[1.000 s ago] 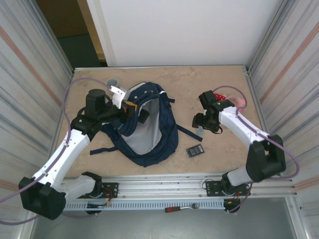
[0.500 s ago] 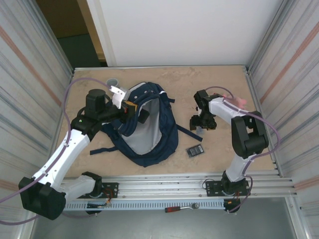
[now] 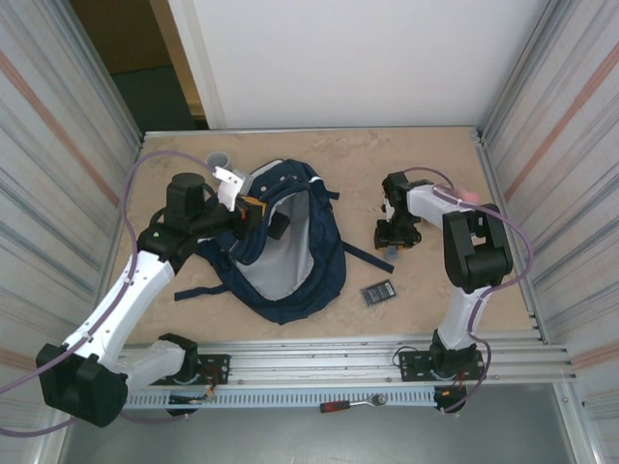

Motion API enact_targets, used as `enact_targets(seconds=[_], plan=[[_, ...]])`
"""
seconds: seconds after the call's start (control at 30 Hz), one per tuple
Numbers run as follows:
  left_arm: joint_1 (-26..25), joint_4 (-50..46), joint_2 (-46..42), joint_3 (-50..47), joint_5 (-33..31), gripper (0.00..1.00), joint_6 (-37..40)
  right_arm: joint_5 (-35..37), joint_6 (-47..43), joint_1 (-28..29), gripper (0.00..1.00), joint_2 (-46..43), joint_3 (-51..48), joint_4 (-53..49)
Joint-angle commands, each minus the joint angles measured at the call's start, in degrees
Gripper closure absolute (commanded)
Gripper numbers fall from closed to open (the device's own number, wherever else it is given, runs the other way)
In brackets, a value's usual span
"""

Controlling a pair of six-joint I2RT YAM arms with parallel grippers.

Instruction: Pack books, pencil case, and school supplies into a backpack

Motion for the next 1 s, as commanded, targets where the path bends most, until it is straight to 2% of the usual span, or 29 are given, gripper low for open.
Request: enact_targets(seconds=[0.0,0.13,0.23,0.4,0.5,0.7,0.83,0.97], plan=[[0.48,3.76,-2.65,0.86,1.91,1.0,0.75,-1.15,-0.03,0.02,0.57,-4.77,-2.44,0.43],[0.48,3.67,-2.54,1.2,2.26,1.0,0.78,-4.36,4.78,0.34,0.59,-14.6,-3.04,-0.51],[0.44,3.82,-2.56,1.4,2.26,1.0,0.58,-9.32,10.74,2.62,0.58,-23.06,-4.51,2.24],[0.36,4.41,-2.68,1.51,2.62,1.0,-0.36,-13.07,26.9,12.12,0.57,-33.58,-10.6,14.62],[0.45,5.17,-2.31,1.66,2.96,1.0,-0.83,-12.35,36.93,19.31,0.57,-35.69,-14.14,23.51],[0.38,7.14,-1.82,1.58,3.47,1.0,-1.89,-11.09,46.87,30.88,0.56,-26.86,-13.25,35.36],[0.38,8.93,-1.77,1.22,4.41,1.0,-3.31,-11.63,51.86,35.2,0.56,-18.31,-10.38,42.79],[0.39,9.06,-1.77,1.45,4.61,1.0,-3.27,-9.35,57.55,37.07,0.55,-11.74,-9.29,48.58]])
